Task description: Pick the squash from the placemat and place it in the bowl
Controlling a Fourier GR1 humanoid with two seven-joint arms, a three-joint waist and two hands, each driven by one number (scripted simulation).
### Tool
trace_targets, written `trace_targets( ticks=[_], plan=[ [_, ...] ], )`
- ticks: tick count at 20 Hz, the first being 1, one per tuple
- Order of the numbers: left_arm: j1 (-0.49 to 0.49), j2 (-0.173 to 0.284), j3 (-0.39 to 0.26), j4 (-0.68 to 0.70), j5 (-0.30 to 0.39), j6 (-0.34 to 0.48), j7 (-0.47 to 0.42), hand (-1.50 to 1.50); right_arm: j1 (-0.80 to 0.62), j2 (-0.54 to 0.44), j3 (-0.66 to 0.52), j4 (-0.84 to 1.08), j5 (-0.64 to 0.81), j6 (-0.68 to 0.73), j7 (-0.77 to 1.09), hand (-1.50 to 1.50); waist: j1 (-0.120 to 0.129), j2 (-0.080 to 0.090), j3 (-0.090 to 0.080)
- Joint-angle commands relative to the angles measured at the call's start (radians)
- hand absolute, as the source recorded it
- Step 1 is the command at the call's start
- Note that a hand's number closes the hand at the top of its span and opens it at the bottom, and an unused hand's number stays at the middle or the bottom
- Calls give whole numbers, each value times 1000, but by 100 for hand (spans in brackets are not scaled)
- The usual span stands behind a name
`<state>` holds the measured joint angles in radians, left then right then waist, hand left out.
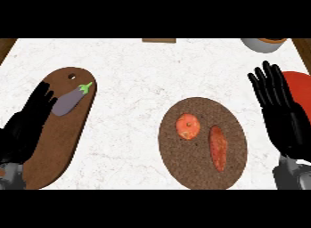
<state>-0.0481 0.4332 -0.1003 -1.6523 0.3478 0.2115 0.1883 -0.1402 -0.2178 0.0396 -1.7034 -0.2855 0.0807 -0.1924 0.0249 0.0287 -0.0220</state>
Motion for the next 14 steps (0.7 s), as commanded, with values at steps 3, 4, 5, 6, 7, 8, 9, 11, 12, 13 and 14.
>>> trace_targets(
  ticks=[3, 4, 5, 6, 7, 8, 9, 11, 12, 13, 14],
  plan=[
    [-50, -57, -54, 12, -63, 20, -43, 0, -20, 69, 209, 77, 255, -155, 180, 150, -16, -26, 19],
    [-60, -44, -59, 21, -98, 24, -70, 0, -19, 57, 237, 107, 294, -167, 244, 150, -14, -25, 18],
    [-68, -56, -81, 8, -124, 34, -92, 0, -1, 81, 284, 175, 357, -192, 237, 150, -6, -21, 18],
    [-75, -65, -98, 11, -125, 15, -112, 0, 0, 100, 325, 214, 407, -227, 296, 150, 0, -18, 16],
    [-57, -51, -81, 2, -89, 9, -65, 0, -30, -196, 225, 173, 588, -191, 215, 150, -34, -38, -21],
    [-53, -73, -83, 20, -103, 35, -80, 0, 20, -32, 169, 177, 589, -412, 230, 150, -74, -33, 8],
    [-56, -72, -96, 12, -117, 37, -78, 0, 55, 85, 181, 184, 596, -522, 202, -150, -65, -32, 18],
    [-58, -110, -114, 31, -131, 50, -114, 0, 127, 209, 240, 152, 554, -667, 84, -150, -59, -30, 24],
    [-68, -120, -128, 44, -129, 42, -109, 0, 132, 211, 287, 161, 520, -734, 8, -150, -45, -26, 25],
    [-73, -104, -117, 69, -128, 23, -117, 0, 139, 212, 350, 150, 520, -815, -7, -150, -37, -26, 24],
    [-77, -132, -143, 47, -151, 46, -123, 0, 140, 214, 430, 176, 535, -881, -45, -150, -24, -28, 24]
  ],
)
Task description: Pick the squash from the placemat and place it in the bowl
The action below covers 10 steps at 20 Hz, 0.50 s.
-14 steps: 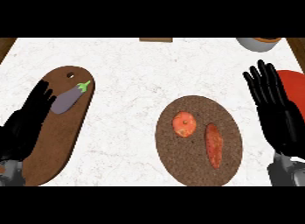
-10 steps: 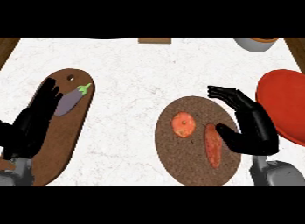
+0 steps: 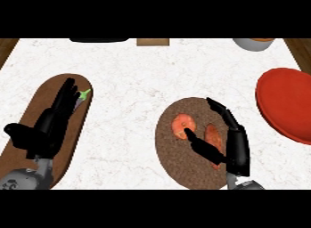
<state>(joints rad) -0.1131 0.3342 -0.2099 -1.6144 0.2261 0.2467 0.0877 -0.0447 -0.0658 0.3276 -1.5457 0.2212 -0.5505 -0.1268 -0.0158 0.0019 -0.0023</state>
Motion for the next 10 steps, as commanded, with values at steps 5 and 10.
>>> trace_targets(
  ticks=[5, 10],
  plan=[
    [-65, -42, 6, 87, -39, -10, -29, 0, 35, 65, 220, -46, 260, -412, 42, -150, 9, -3, 1],
    [-88, -77, -4, 130, -48, -1, -28, 0, 41, 65, 194, -104, 593, -325, 448, -150, -3, -4, -2]
  ],
)
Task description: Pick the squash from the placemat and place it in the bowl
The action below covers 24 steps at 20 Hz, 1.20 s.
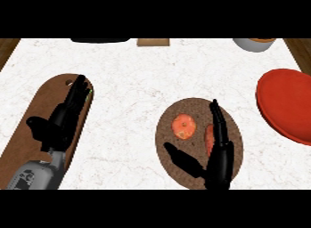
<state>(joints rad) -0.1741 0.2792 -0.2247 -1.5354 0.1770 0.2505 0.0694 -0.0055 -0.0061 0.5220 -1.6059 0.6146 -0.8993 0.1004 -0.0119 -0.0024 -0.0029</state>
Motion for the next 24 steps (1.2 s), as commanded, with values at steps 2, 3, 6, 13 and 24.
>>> trace_targets(
  ticks=[2, 3, 6, 13, 24],
  plan=[
    [51, 3, 12, -45, 1, -1, -1, 0, -19, 6, -37, -115, 277, 118, 370, -150, 7, -4, -1],
    [-3, -31, -8, 26, -30, 11, -4, 0, -39, 6, -50, -143, 280, 213, 410, -150, 0, 0, 0],
    [21, -15, 8, 23, -7, -26, -29, 0, -102, 6, 21, -160, 293, 288, 627, -150, 11, 0, 0],
    [-9, -58, -2, 43, -34, -17, -18, 0, -233, 6, -33, -128, 220, 507, 881, -150, 13, 4, 2],
    [-47, -92, 94, 136, -64, -103, -67, 0, -155, 0, -88, -84, 114, 554, 726, -150, 9, 3, 3]
  ],
)
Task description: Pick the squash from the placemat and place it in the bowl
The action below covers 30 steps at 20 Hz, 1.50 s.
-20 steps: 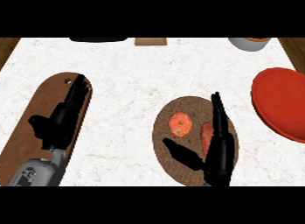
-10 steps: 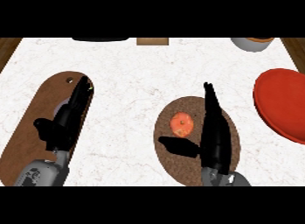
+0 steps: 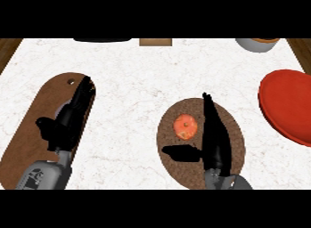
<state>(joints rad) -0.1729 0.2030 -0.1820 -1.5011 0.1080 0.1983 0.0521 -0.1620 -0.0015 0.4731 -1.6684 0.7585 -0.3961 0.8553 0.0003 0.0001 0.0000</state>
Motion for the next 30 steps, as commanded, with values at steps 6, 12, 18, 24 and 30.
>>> trace_targets(
  ticks=[6, 12, 18, 24, 30],
  plan=[
    [8, -37, 38, -30, -51, -17, 24, 0, 39, 1, -7, 77, -114, -122, -195, -150, 2, 0, 0],
    [19, -51, 61, -44, -68, -38, 42, 0, 149, 1, 107, -62, -103, -162, -173, -150, -1, -1, 0],
    [83, -68, 49, -79, -96, -62, 18, 0, 116, 1, 143, 15, -184, -253, -198, -150, 3, -1, 0],
    [7, -94, 102, 37, -102, -88, -38, 0, 116, 1, 18, 158, -363, -236, -435, -150, -1, 0, 0],
    [12, -113, 97, -46, -125, -93, 38, 0, 97, 1, 36, 270, -415, -289, -525, -150, 0, 0, 0]
  ],
)
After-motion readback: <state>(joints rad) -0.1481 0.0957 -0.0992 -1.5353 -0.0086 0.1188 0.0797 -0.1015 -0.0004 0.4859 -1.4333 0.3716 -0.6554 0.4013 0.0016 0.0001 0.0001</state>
